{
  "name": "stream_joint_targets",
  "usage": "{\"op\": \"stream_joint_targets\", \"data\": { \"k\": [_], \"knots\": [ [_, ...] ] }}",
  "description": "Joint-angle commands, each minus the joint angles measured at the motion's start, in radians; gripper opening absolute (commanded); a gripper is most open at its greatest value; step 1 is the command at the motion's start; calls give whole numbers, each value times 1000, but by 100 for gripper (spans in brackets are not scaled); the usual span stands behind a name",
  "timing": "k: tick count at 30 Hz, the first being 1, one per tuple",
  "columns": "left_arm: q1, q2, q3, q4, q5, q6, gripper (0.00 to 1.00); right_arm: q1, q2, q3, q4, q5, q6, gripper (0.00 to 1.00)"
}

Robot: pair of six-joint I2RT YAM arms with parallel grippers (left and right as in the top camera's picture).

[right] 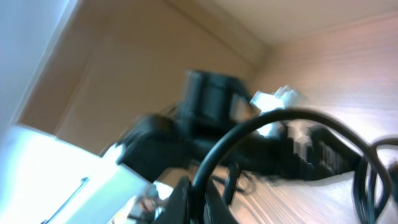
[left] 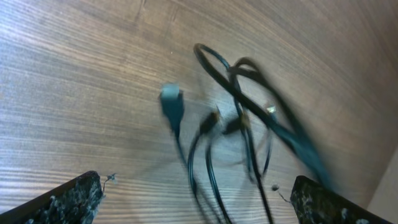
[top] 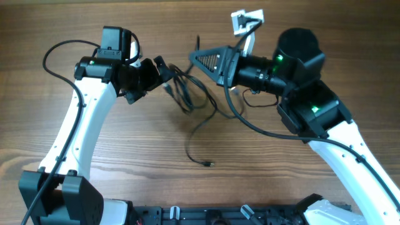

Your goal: Untangle cables

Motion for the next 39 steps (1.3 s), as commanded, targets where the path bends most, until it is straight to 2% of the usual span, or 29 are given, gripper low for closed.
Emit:
{"op": "stream_joint_targets", "data": {
  "k": [1, 5, 6, 7, 10, 14, 17, 20, 21, 29, 33, 37, 39],
  "knots": [
    [0, 10, -6, 2, -10, -10, 100, -2, 17, 5, 59, -31, 29, 4],
    [0, 11, -6, 1, -14, -10, 100, -3, 16, 5, 541, -349, 194, 4],
    [0, 11, -6, 2, -18, -10, 100, -3, 17, 5, 587, -397, 202, 4],
    [0, 11, -6, 3, -17, -10, 100, -2, 17, 5, 587, -428, 175, 4],
    [0, 11, -6, 10, -13, -10, 100, -3, 18, 5, 418, -416, 106, 4],
    [-1, 11, -6, 9, 63, -5, 100, -3, 20, 5, 425, -406, 108, 4],
    [-1, 11, -6, 18, 176, 45, 100, -3, 21, 5, 415, -346, 106, 4],
    [0, 11, -6, 53, 421, 44, 100, -3, 29, 5, 323, -312, 80, 4],
    [0, 11, -6, 63, 455, 43, 100, -3, 32, 5, 296, -312, 80, 4],
    [-1, 11, -6, -61, 334, 47, 98, -3, 39, 5, 342, -262, 81, 4],
    [-1, 11, -6, -106, 150, 47, 99, -3, 39, 5, 310, -209, 81, 6],
    [-8, 12, -6, -114, 239, 39, 99, -3, 39, 5, 301, -187, 81, 6],
    [-21, 12, -6, -96, 249, -8, 98, -3, 39, 5, 300, -189, 82, 5]
  ]
}}
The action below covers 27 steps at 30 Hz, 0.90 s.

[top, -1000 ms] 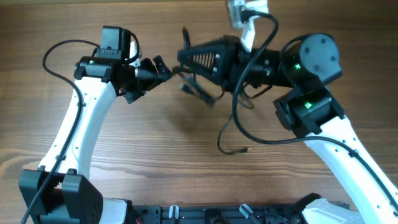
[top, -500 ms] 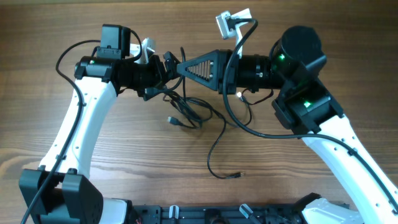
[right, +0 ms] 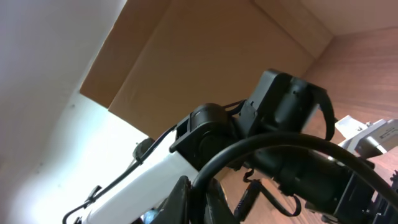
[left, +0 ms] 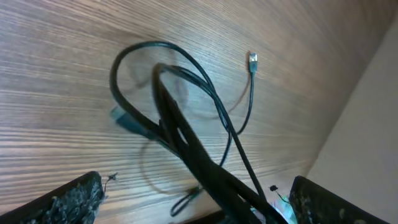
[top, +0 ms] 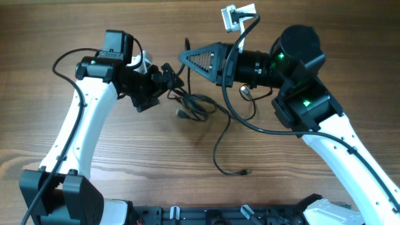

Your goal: Untangle cables

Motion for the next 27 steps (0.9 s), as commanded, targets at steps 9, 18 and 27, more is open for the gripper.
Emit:
{"op": "stream_joint_targets", "data": {
  "k": [9, 18, 27],
  "knots": [
    [-83, 13, -6, 101, -184, -93, 21, 0, -2, 13, 23, -75, 31, 4],
    [-83, 13, -6, 67, -522, -174, 15, -169, -122, 13, -116, -106, -105, 4],
    [-83, 13, -6, 87, -544, -174, 24, -314, -184, 13, -771, 539, -390, 4]
  ]
}}
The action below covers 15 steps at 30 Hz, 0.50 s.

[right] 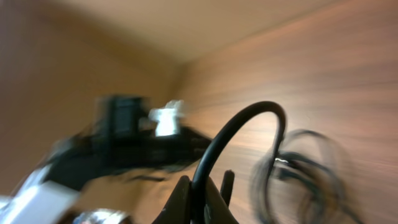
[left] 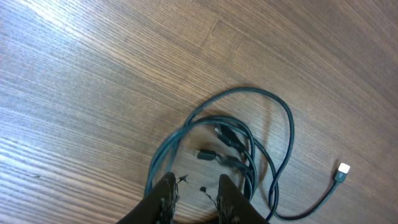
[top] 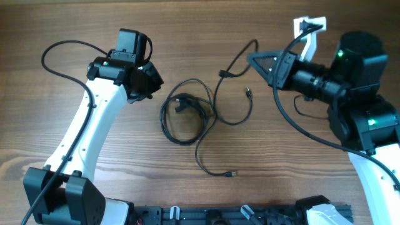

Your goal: Untangle cables

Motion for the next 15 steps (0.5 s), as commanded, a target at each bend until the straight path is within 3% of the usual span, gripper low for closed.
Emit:
{"op": "stream_joint_targets", "data": {
  "k": [1, 3, 5, 6, 8, 9, 12, 14, 15],
  "knots": [
    [-1, 11, -6, 6, -16, -6, 25, -4, 23, 2, -133, 367, -80, 4],
    [-1, 11, -6, 13, 20, -6, 36, -4, 43, 2, -165, 337, -80, 4],
    [-1, 11, -6, 29, 88, -6, 47, -4, 62, 2, -132, 146, -81, 4],
    [-1, 11, -6, 31, 109, -6, 52, -4, 62, 2, -57, -14, -100, 4],
    [-2, 11, -6, 26, 130, 1, 56, -4, 55, 2, 262, -404, -49, 4],
    [-2, 11, -6, 23, 130, 1, 57, -4, 51, 3, 513, -505, 131, 4],
    [-2, 11, -6, 23, 130, 1, 63, -10, 52, 14, 1155, -488, 575, 5],
    [-2, 11, -6, 24, 130, 1, 66, -31, 53, 61, 1349, -422, 771, 4],
    [-2, 11, -6, 24, 130, 1, 68, -46, 53, 109, 1364, -395, 819, 4]
  ]
}}
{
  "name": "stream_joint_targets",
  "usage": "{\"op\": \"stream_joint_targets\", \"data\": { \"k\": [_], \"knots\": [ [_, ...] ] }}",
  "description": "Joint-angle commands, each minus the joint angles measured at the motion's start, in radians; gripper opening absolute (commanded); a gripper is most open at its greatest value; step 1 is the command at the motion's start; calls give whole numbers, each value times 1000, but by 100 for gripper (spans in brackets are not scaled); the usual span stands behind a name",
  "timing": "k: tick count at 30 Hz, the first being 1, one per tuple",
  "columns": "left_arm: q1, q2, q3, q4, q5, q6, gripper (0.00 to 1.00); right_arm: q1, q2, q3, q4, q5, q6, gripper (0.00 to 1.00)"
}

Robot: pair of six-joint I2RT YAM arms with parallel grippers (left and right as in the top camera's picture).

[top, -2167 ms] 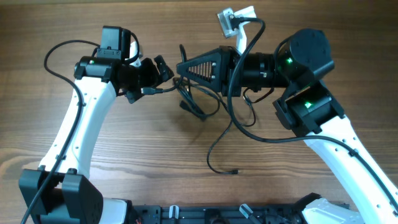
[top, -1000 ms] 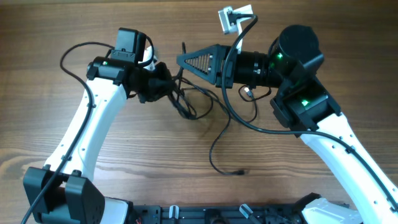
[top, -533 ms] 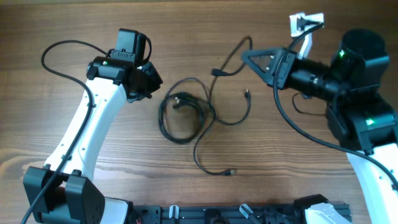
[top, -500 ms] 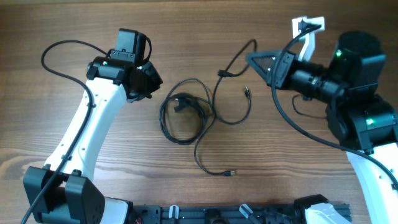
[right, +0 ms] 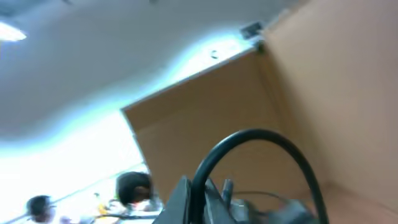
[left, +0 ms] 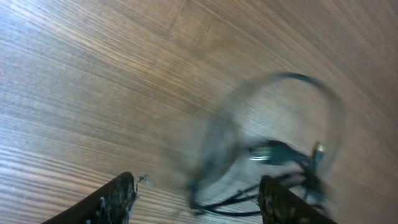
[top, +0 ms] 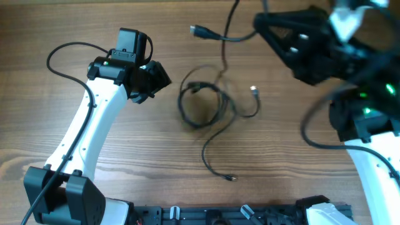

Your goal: Untangle cables

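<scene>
A tangle of thin black cables [top: 203, 105] lies coiled mid-table; it shows blurred in the left wrist view [left: 273, 152]. One strand rises from the coil to the top edge, and a dark plug [top: 197, 30] hangs from it in the air. A tail ends in a small connector [top: 230, 178]. My right gripper [top: 275, 28] is raised high and blurred. In its wrist view my right gripper [right: 202, 186] is shut on a black cable [right: 249, 137] that arches over it. My left gripper [top: 161, 75] is left of the coil; the left gripper [left: 196, 190] is open, holding nothing.
The wooden table [top: 125, 156] carries only the cables. A light connector [top: 253, 89] lies right of the coil. The right wrist camera points upward at a brown cardboard wall [right: 298, 93] and a bright ceiling. Each arm's own black cable loops beside it.
My right gripper has gone from table height at the right to high up, still shut on its cable, so a strand and a plug now hang in the air. My left gripper's fingers have spread open.
First both grippers were close together over the tangle, the left open around the strands, the right shut on a cable. Later the arms stood apart, the coil flat on the table, the left fingers close together. Now the right holds its cable high, and the left is open.
</scene>
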Motion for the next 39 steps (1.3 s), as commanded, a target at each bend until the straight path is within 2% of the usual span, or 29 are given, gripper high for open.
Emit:
{"op": "stream_joint_targets", "data": {
  "k": [1, 4, 6, 7, 9, 10, 13, 17, 19, 21, 22, 23, 24, 26, 28, 31, 35, 39],
  "knots": [
    [-2, 9, -4, 0, 10, 8, 69, -41, -2, 155, 43, 37, 312, 4],
    [-2, 9, -4, 1, 10, 8, 72, -41, -2, 285, 43, -5, 314, 4],
    [-2, 9, -4, 3, 10, 8, 73, -41, -4, 303, 38, -53, 262, 4],
    [-2, 9, -4, 3, 10, 8, 73, -41, 10, 302, -55, -73, 213, 4],
    [-2, 9, -4, 3, 11, 8, 73, -40, 47, 302, -333, -35, 218, 4],
    [-2, 9, -4, 3, 11, 8, 73, -40, 65, 302, -366, -39, 219, 4],
    [-2, 9, -4, 3, 11, 8, 74, -14, 126, 302, -224, -114, 238, 4],
    [-2, 9, -4, 4, 11, 8, 75, 46, 146, 303, 108, -161, 343, 4],
    [-2, 9, -4, 4, 10, 8, 75, 46, 146, 302, 104, -207, 331, 4],
    [-2, 9, -4, 3, 11, 8, 77, 44, 149, 300, -143, -229, 161, 4],
    [-2, 9, -4, 3, 11, 8, 77, 44, 149, 300, -387, -185, 12, 4],
    [-2, 9, -4, 3, 10, 8, 77, 44, 152, 300, -710, -48, -182, 4],
    [-2, 9, -4, 3, 11, 8, 77, 44, 157, 300, -903, 89, -304, 4],
    [-2, 9, -4, 3, 10, 8, 78, 45, 190, 300, -1233, 380, -432, 4],
    [-2, 9, -4, 8, 10, 8, 79, 51, 247, 296, -1379, 416, -500, 4],
    [-2, 9, -4, 22, 10, 8, 78, 95, 364, 283, -1485, 406, -600, 4],
    [-2, 9, -4, 22, 9, 8, 78, 149, 483, 283, -1490, 411, -601, 4],
    [20, 9, -4, 37, -53, -5, 77, 221, 589, 280, -1505, 474, -601, 4]
  ]
}}
